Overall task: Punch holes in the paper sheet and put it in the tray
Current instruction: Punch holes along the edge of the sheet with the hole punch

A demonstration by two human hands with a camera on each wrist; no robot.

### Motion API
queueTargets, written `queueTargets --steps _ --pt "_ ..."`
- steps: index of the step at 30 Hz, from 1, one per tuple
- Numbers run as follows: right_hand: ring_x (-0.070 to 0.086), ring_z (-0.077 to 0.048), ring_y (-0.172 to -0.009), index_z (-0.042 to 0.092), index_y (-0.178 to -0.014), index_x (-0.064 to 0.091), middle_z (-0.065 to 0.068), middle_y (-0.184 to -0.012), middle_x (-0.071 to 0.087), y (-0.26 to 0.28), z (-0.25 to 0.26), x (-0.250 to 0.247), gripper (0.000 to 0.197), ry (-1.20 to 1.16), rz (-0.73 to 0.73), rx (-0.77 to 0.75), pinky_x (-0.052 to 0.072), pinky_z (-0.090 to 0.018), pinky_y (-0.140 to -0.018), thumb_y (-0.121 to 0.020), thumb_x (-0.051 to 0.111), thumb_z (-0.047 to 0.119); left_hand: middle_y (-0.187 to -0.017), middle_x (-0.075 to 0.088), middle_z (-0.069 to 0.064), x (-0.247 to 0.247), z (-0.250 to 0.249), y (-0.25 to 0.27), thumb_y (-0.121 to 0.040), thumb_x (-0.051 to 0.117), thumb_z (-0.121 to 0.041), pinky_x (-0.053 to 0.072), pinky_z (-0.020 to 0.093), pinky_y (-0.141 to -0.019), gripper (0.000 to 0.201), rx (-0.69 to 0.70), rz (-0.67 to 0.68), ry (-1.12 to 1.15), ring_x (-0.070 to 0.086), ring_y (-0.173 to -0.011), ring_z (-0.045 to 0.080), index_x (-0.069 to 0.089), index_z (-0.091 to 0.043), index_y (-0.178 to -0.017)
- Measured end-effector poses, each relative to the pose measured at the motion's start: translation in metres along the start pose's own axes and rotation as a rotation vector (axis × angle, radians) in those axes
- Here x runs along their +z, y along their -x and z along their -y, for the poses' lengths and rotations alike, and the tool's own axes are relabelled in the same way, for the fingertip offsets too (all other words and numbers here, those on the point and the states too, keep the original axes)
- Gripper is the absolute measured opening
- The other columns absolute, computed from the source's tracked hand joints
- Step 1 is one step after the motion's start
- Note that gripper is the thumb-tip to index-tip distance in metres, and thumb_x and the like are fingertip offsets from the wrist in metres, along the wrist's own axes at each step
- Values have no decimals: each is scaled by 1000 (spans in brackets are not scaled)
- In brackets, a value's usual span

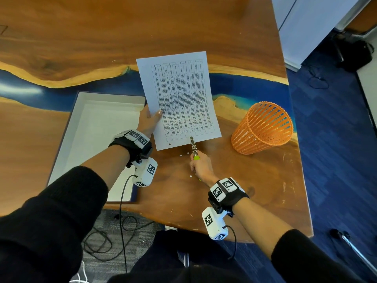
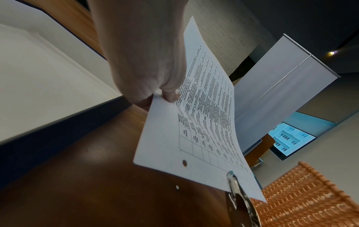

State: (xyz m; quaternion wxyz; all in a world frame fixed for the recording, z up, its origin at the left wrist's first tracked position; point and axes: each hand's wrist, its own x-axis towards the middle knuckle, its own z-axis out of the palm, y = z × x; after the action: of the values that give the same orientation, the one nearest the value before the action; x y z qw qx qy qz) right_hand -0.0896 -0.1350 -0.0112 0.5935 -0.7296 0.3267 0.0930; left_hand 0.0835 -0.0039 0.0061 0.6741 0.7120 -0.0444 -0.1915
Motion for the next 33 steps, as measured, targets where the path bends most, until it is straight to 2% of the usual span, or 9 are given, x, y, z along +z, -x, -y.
queueTargets --steps 2,4,8,10,14,17,23,30,33 --pt "41 -21 -52 15 -84 43 -5 -67 50 3 1 0 32 -52 0 -26 35 -25 -45 -58 50 -1 -134 54 21 0 0 -1 -94 54 -7 48 54 -97 45 2 -15 -2 57 -119 36 41 2 -137" --pt "49 -23 -53 27 -105 31 -10 -86 54 6 1 0 51 -107 -4 -51 39 -26 -44 -71 51 -6 -134 54 21 -2 2 -3 -94 54 -8 46 57 -98 45 7 -30 -14 56 -120 36 42 3 -136" --pt "56 -26 -56 50 -117 26 -12 -109 51 9 5 -2 78 -119 -22 -114 45 -26 -44 -74 61 -4 -133 55 21 -5 4 -4 -94 55 -8 46 59 -98 44 8 -38 -20 57 -119 36 43 2 -135" --pt "55 -27 -56 55 -119 32 -16 -108 52 10 6 -4 79 -88 -10 -150 45 -24 -43 -75 61 -4 -133 55 21 -5 5 -4 -94 55 -7 46 59 -98 44 7 -42 -26 57 -118 36 44 2 -135" --pt "51 -25 -58 44 -125 43 -13 -100 51 8 3 -7 74 -62 -38 -198 45 -21 -42 -74 58 -7 -133 55 21 -4 2 -3 -93 55 -6 46 57 -98 44 -1 -50 -18 57 -119 35 44 2 -135" --pt "50 -24 -66 49 -124 47 -11 -96 53 6 -1 -7 77 -54 -65 -203 47 -21 -46 -71 56 -6 -133 55 20 -2 0 -3 -93 55 -6 47 53 -98 43 -20 -65 -5 57 -119 34 44 1 -135" --pt "43 -16 -53 52 -124 47 5 -73 53 9 -2 -12 81 -108 -51 -208 47 -24 -49 -73 54 -10 -134 54 21 -1 3 -3 -93 55 -5 47 54 -99 44 -19 -62 8 57 -119 35 43 2 -135" --pt "45 -12 -53 37 -135 45 11 -81 56 9 -2 -15 78 -119 -46 -205 46 -18 -47 -75 52 -12 -133 55 21 2 1 -3 -93 56 -6 46 56 -98 44 4 -56 -3 56 -119 35 45 1 -135" --pt "44 -20 -56 38 -133 48 3 -80 54 8 0 -15 78 -121 -63 -207 44 -18 -44 -73 52 -11 -133 54 22 2 2 -5 -93 55 -6 46 57 -99 43 34 -51 -25 56 -119 37 44 2 -134"
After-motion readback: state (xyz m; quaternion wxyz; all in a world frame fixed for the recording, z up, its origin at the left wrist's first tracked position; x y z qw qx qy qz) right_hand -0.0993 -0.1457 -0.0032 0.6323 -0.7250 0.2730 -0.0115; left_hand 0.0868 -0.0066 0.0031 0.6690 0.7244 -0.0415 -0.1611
